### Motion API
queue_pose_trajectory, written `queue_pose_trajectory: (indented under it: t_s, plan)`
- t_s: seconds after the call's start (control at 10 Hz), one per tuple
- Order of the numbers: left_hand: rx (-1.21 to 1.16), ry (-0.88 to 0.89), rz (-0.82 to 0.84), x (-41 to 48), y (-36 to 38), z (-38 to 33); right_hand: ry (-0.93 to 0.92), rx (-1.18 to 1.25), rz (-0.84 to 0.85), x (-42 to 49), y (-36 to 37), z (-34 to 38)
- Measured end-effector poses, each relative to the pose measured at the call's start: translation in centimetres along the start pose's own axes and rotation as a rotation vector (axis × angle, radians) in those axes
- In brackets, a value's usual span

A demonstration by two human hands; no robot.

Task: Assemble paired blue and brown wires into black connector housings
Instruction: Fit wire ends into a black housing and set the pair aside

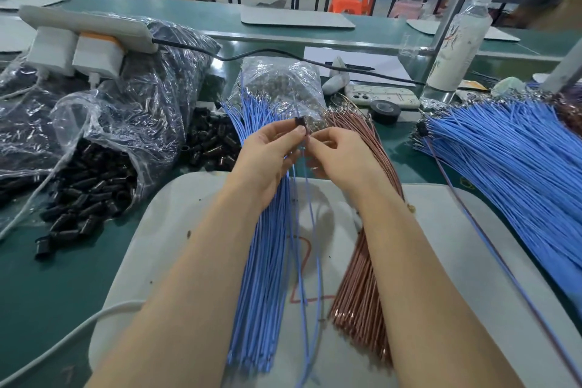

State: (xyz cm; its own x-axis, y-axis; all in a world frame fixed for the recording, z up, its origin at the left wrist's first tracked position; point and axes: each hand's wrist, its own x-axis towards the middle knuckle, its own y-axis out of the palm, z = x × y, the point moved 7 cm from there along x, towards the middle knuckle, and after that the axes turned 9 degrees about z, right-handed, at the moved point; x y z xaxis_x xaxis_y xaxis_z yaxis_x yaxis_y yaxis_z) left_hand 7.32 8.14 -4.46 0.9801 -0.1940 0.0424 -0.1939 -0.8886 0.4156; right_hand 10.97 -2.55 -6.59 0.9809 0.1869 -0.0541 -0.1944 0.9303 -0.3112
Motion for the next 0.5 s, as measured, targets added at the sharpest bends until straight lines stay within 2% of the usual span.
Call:
queue_pose_trajectory:
  t_s: [0.1, 0.4, 0.5]
  plan:
    - [-0.038, -0.003, 0.003, 0.12, 0.01, 0.19, 0.014, 0.224, 0.110, -0.11, 1.13, -0.29]
    - [0.041, 0.028, -0.077, 0.06, -0.50, 0.01, 0.025, 0.063, 0.173, -0.29, 0.95, -0.61]
    - [0.058, 0.039, -0.068, 0.05, -0.43, -0.10, 0.032, 0.095, 0.168, -0.22, 0.84, -0.73]
